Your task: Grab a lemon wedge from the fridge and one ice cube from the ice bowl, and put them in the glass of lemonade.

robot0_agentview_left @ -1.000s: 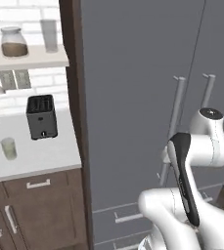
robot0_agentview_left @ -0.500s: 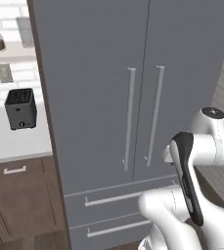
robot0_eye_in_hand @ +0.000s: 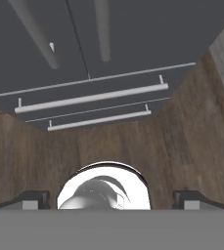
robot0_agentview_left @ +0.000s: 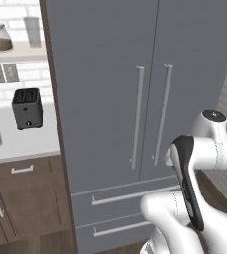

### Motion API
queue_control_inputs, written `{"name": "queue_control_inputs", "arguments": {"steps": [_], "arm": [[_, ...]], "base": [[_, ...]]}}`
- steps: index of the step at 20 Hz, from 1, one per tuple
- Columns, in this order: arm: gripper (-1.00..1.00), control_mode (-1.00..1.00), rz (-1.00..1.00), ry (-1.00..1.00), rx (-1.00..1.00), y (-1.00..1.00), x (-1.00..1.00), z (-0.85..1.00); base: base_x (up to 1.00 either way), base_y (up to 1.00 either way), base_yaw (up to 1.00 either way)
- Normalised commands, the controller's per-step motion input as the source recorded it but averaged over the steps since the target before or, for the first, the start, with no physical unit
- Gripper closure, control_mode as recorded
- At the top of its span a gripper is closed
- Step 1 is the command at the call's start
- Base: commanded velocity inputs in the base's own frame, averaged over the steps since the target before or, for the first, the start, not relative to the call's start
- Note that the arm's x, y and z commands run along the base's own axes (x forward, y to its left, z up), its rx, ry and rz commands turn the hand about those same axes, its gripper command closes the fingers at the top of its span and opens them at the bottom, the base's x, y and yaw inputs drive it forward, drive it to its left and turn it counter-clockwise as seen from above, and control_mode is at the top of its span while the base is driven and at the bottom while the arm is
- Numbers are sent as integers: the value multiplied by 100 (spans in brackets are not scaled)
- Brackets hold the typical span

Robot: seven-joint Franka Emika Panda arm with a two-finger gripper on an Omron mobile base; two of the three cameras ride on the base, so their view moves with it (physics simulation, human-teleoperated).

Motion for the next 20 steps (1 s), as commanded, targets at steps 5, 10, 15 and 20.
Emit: {"name": "queue_control_inputs", "arguments": {"steps": [5, 10, 15, 20], "arm": [[-100, 100, 0, 0, 0, 0, 0, 0], [-100, -100, 2, -3, 0, 0, -1, 13], [-100, -100, 5, -19, -1, 19, 8, 47], [-100, -100, 0, -25, -5, 69, 80, 59]], "base": [[-45, -4, 0], [-2, 0, 0], [0, 0, 0], [0, 0, 0]]}}
